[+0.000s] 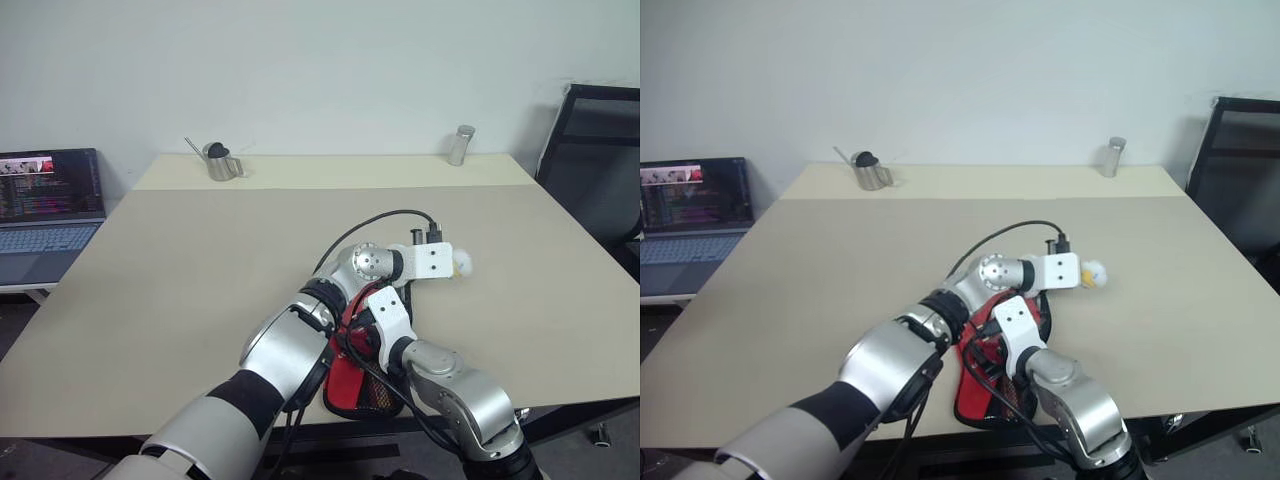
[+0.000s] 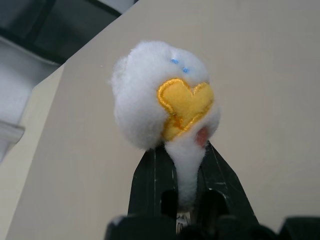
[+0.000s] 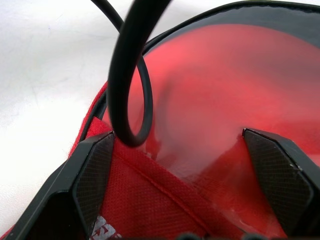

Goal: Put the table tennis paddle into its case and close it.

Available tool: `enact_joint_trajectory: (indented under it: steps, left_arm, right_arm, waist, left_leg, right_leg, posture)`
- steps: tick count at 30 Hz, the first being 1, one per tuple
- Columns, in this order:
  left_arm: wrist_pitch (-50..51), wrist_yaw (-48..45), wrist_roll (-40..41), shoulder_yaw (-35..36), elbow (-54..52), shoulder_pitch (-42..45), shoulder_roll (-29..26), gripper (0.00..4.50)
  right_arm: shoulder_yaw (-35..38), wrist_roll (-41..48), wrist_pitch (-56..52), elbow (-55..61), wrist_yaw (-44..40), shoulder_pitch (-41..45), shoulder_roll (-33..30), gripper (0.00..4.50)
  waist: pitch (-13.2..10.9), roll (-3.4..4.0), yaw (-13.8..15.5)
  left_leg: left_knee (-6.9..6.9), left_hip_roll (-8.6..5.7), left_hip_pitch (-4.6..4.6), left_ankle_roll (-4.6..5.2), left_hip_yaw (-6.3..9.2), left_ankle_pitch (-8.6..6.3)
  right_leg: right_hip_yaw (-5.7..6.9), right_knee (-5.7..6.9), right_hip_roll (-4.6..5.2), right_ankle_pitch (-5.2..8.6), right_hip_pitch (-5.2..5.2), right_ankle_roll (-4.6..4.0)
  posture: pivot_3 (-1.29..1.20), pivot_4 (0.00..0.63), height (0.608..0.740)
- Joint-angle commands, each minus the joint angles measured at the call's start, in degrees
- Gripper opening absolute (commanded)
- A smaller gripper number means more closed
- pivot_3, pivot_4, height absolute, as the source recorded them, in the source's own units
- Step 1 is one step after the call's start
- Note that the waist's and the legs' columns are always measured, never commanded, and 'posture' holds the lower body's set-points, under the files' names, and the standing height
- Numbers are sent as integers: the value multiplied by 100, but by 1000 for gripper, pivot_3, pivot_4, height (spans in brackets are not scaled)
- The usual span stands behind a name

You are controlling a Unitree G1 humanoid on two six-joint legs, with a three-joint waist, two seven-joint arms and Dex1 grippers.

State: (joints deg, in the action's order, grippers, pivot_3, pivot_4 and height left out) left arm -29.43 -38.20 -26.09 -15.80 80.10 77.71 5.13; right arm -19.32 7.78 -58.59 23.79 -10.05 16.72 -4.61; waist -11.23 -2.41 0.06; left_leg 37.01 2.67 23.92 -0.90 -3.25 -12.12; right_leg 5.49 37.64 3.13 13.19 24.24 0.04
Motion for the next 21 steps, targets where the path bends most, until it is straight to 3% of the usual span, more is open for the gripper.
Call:
enact_joint_trajectory:
  steps: [1,13,21]
  left_arm:
    - [-166,-165,112,16,-255,84,63,17]
    - [266,-738,754,533,-284,59,-197,4332]
    - [346,-765,1078,901,-388,98,-816,4332]
  right_arm:
    - [-169,66,-437,-330,-43,-245,2,4500]
    - [-163,64,-373,-454,-120,-122,-51,4500]
    - [-91,42,-344,-522,-167,-37,-81,4500]
  waist:
    - [0,0,-2]
    - [1,1,-19]
    - [4,2,-31]
  left_leg:
    - [0,0,0,0,0,0]
    - [0,2,-3,0,5,0]
    - [1,2,-11,0,8,0]
  right_leg:
    - [0,0,0,0,0,0]
    - [1,1,-1,0,0,0]
    - [1,7,-7,0,-1,0]
  posture:
    - [0,150,740]
    - [0,150,740]
    - [0,150,740]
